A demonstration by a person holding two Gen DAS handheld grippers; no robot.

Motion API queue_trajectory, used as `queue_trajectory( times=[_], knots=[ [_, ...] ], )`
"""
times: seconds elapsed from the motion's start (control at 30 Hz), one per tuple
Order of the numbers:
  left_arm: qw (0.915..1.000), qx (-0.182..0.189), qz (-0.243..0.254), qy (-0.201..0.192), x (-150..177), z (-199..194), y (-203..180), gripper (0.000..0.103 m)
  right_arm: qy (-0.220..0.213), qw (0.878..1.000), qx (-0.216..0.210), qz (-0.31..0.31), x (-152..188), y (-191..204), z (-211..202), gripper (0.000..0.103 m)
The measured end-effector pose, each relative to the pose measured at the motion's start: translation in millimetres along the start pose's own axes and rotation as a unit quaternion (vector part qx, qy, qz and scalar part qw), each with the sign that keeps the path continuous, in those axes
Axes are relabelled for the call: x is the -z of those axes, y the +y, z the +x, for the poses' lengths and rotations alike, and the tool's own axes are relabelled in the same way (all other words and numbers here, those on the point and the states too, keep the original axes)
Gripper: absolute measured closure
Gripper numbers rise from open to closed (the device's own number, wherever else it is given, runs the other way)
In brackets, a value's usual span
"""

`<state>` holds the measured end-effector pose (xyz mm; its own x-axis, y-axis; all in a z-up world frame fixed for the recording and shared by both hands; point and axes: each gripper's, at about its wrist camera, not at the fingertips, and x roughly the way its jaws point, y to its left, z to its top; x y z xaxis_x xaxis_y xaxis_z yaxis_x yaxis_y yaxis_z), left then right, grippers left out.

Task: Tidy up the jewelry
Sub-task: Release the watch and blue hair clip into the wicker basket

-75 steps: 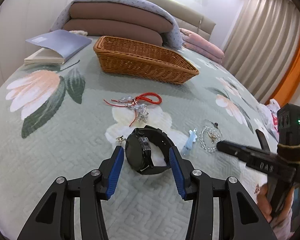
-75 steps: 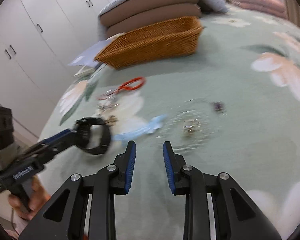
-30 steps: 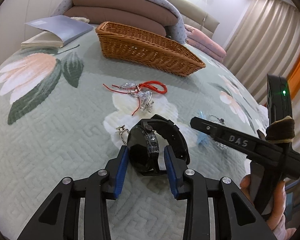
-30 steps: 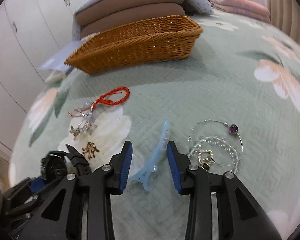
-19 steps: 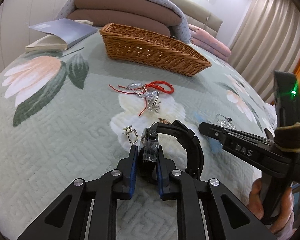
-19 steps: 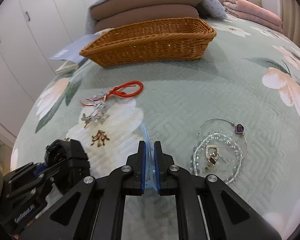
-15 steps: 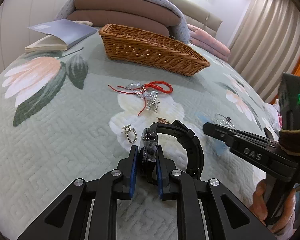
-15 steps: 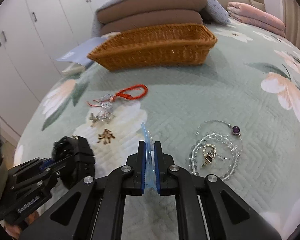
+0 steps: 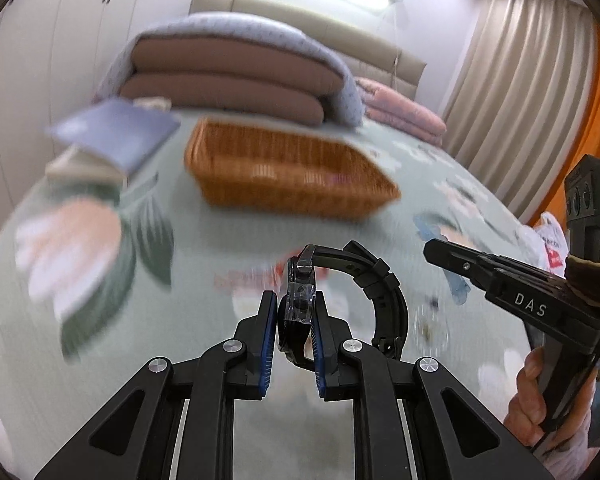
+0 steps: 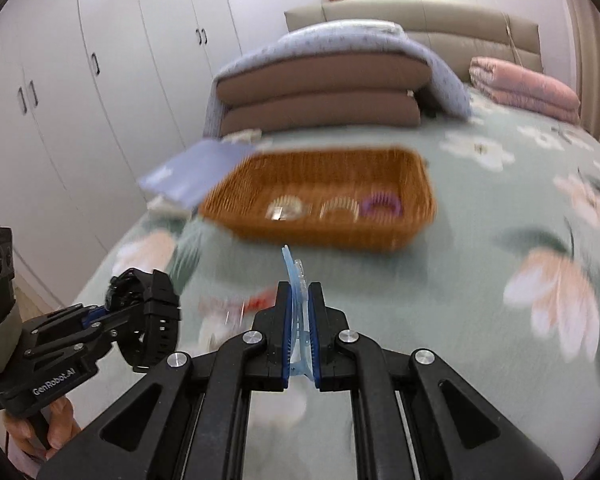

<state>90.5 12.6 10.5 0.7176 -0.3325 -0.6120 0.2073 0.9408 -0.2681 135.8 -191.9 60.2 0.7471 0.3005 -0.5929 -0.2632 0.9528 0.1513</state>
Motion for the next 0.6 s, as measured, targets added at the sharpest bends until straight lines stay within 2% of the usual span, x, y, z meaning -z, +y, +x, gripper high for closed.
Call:
queue_trajectory(
  times=[0.13, 0.3, 0.47, 0.6],
  knots=[
    [0.9997, -0.002, 0.01, -0.023, -50.3, 14.6, 3.5, 0.086, 0.005, 1.0, -0.003, 0.02, -46.3, -15.1, 36.5, 0.093],
    [0.9996, -0.004, 0.012, -0.024, -106.2, 59.6, 13.7, 0.086, 0.051, 0.998, 0.003, 0.043, -85.7, -34.2, 109.0, 0.093],
    [1.0, -0.004, -0.001, 0.007, -134.5, 122.9, 26.9, 0.086, 0.097, 0.993, 0.02, 0.057, -93.3, -45.0, 161.3, 0.093],
    [0.9988, -0.028, 0.013, 0.038, -141.3, 167.7, 29.6, 0.086, 0.126, 0.989, 0.033, 0.063, -93.8, -53.1, 185.6, 0.093]
  ],
)
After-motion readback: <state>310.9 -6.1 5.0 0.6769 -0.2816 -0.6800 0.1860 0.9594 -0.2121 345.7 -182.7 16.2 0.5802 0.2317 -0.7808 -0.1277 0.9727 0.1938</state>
